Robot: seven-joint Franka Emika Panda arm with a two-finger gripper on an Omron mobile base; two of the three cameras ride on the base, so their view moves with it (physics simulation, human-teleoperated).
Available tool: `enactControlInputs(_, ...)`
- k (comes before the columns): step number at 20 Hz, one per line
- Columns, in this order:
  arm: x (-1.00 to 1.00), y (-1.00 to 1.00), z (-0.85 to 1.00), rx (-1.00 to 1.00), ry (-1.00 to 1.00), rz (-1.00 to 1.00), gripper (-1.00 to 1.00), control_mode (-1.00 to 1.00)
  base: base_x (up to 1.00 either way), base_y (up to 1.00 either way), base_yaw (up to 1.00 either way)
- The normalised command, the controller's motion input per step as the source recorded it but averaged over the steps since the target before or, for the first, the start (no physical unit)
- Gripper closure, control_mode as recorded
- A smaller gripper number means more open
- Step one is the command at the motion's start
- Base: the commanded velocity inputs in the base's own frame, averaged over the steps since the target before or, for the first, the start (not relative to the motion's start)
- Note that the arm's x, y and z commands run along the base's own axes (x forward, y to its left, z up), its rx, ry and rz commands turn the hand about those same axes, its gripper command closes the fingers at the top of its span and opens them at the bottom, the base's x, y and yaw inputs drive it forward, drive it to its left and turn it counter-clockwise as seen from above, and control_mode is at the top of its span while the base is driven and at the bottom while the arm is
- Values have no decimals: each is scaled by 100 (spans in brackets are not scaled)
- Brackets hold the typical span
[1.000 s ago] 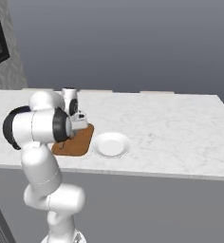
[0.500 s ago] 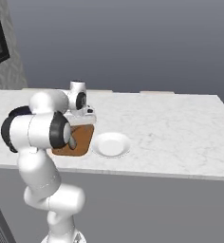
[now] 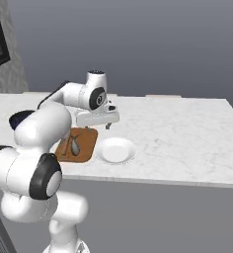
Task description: Pick up the knife from the drawer and place it on the cutting board. Then place the meat from the plate to the cutting board.
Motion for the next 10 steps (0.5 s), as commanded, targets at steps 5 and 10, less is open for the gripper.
enactControlInputs(5,-56,-89,56,0,-19,0,-100,-100,0,0,0)
enactControlInputs(10,-56,-67,35,0,-19,0,-100,-100,0,0,0)
